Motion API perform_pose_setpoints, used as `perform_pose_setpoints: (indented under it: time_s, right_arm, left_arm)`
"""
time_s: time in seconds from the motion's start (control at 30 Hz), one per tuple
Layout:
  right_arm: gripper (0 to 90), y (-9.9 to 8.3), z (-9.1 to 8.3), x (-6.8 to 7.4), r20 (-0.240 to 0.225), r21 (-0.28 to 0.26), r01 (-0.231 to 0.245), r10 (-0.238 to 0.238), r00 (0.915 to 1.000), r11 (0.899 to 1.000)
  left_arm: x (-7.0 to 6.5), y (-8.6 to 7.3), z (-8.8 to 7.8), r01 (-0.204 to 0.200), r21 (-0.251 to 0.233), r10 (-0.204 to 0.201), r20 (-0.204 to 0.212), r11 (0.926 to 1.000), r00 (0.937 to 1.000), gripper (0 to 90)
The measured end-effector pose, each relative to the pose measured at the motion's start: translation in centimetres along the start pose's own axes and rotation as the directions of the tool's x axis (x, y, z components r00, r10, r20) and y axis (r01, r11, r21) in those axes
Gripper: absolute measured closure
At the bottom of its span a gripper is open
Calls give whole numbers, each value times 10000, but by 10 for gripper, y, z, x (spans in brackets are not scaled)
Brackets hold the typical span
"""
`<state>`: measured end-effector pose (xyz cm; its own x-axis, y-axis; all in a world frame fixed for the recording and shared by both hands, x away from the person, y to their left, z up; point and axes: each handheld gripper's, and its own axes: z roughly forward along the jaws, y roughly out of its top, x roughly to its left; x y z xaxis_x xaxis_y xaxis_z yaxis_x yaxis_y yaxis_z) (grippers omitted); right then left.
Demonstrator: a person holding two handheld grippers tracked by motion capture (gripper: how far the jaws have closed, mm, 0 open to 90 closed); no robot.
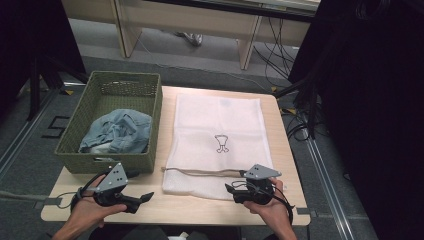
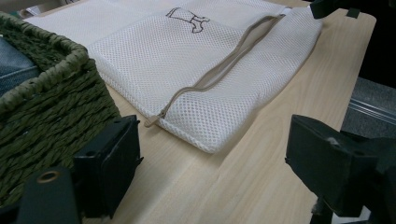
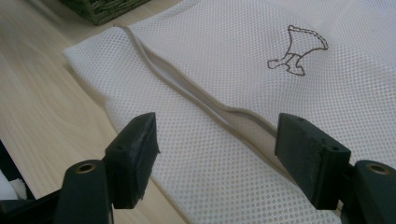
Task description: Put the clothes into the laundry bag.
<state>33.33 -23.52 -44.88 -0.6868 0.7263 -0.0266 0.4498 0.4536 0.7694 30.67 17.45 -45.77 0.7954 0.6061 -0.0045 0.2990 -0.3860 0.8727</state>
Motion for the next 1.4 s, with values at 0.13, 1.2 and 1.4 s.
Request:
perform_pose_setpoints:
  time_s: [0.13,1.2,1.4]
  right_arm:
    - [308,0,1,-1,4,-25,110,-110,9999,9999]
    - [413,10,43,-43,980,2267,2030,-2296,9683,9526]
    - [434,14,58,-44,778,2742,2558,-2865,9549,9270]
  left_arm:
    - [-1,0,0,44,85,-44,24,10000,10000,169]
    - [-2,1,5,81,47,-82,173,10000,9998,169]
    - [-1,0,1,-64,97,63,54,9999,10000,168]
